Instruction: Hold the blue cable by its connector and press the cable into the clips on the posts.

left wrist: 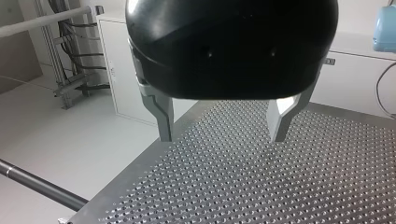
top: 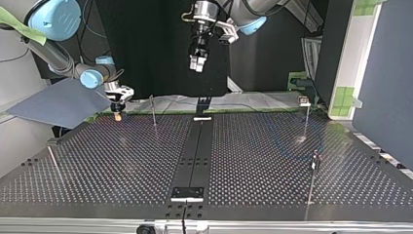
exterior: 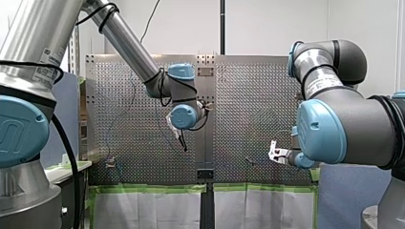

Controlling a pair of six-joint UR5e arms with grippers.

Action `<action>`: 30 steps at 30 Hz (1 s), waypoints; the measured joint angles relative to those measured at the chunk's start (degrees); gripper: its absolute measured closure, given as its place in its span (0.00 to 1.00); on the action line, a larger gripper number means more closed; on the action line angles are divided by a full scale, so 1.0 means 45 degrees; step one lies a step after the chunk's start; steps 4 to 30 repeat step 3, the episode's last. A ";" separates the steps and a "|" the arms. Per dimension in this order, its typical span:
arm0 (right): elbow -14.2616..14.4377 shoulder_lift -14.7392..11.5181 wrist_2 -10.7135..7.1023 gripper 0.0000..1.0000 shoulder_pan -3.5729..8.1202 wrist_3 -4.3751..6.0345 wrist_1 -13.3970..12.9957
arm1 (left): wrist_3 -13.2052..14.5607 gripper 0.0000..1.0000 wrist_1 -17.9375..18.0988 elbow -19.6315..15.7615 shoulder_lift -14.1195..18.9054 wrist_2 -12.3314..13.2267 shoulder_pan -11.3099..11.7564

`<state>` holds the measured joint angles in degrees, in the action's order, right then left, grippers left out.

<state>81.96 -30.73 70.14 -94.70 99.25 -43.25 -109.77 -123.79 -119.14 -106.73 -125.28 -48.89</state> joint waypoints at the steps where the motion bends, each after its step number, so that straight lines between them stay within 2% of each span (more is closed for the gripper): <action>1: 0.0000 -0.0001 0.0000 1.00 0.0000 0.0000 0.0001 | 0.0000 0.02 0.0000 0.0000 0.0000 0.0000 0.0000; 30: 0.0000 0.0000 0.0000 1.00 0.0000 0.0000 0.0000 | -0.0001 0.02 0.0000 0.0000 0.0000 0.0000 0.0000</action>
